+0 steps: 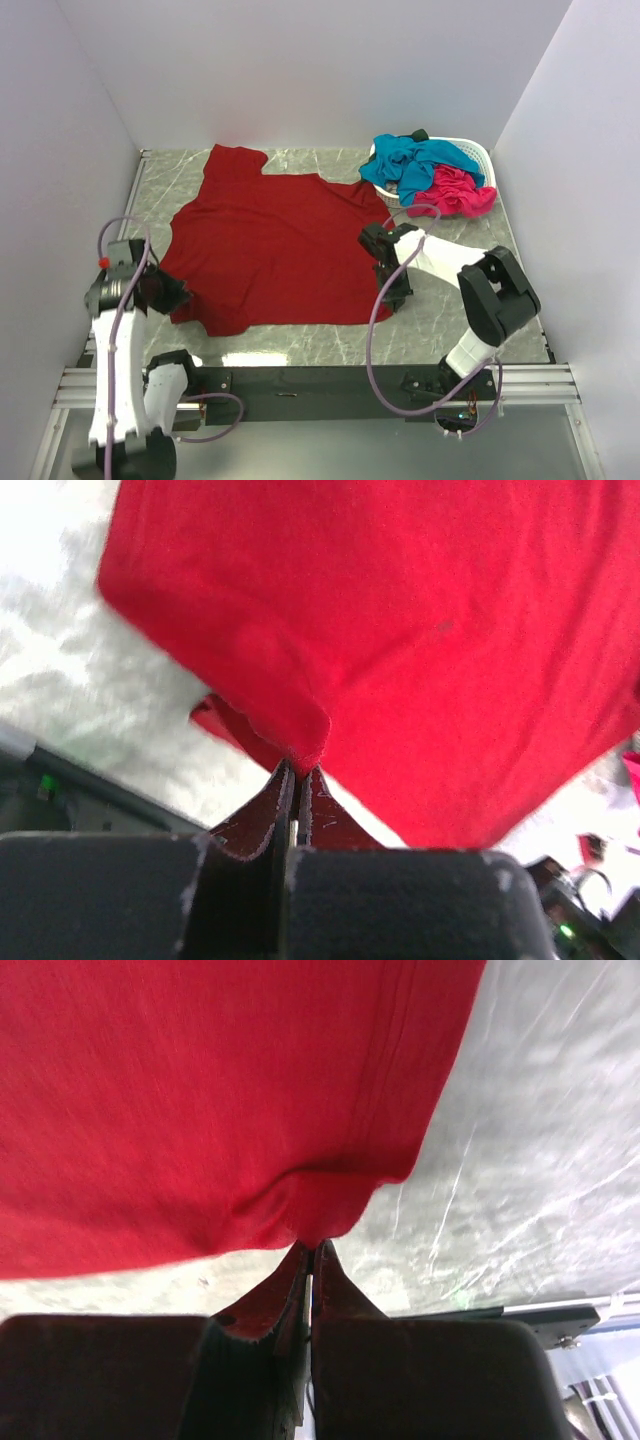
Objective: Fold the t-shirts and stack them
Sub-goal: Flatten the tshirt out, then fold the tshirt
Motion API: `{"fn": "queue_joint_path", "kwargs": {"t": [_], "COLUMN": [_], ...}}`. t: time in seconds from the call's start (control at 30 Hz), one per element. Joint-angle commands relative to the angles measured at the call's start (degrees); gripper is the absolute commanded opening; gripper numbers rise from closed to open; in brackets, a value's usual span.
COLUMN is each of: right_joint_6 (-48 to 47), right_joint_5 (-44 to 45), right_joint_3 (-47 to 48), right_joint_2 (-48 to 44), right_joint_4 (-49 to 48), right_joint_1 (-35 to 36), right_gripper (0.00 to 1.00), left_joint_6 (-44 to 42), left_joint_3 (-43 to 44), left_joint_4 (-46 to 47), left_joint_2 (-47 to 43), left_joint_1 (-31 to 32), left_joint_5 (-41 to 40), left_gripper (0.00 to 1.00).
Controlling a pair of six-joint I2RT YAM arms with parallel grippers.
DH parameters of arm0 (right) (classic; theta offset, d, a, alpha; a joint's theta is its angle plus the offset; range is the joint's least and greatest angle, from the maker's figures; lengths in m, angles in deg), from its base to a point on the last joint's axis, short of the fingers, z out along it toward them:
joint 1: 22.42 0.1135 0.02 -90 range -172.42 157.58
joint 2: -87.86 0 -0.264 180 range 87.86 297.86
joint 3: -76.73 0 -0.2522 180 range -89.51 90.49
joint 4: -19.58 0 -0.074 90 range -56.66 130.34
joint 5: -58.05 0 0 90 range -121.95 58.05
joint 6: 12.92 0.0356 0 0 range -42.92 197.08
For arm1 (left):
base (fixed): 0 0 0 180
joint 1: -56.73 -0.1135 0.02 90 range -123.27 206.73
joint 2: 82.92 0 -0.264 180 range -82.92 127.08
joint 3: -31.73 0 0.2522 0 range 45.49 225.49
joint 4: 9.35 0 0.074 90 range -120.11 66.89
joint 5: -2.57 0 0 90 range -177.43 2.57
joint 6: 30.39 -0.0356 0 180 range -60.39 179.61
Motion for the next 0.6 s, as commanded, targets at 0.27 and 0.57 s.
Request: {"fn": "queue_joint_path", "kwargs": {"t": [0.27,0.57], "right_joint_6": [-5.6,-9.2], "right_joint_5": [0.3,1.2], "right_joint_3": [15.0,24.9], "right_joint_2": [6.9,14.4], "right_joint_4": [0.7,1.1], "right_joint_1": [-8.9,-13.2], "right_gripper": [0.00,0.00], "left_joint_6": [-8.9,-13.7], "left_joint_3": [6.3,12.9], "left_joint_4": [28.7,38.7], "left_joint_2": [22.2,35.2], "left_joint_1": [0.1,0.1], "left_joint_5": [3.2,8.2], "left_gripper": [0.00,0.00]}}
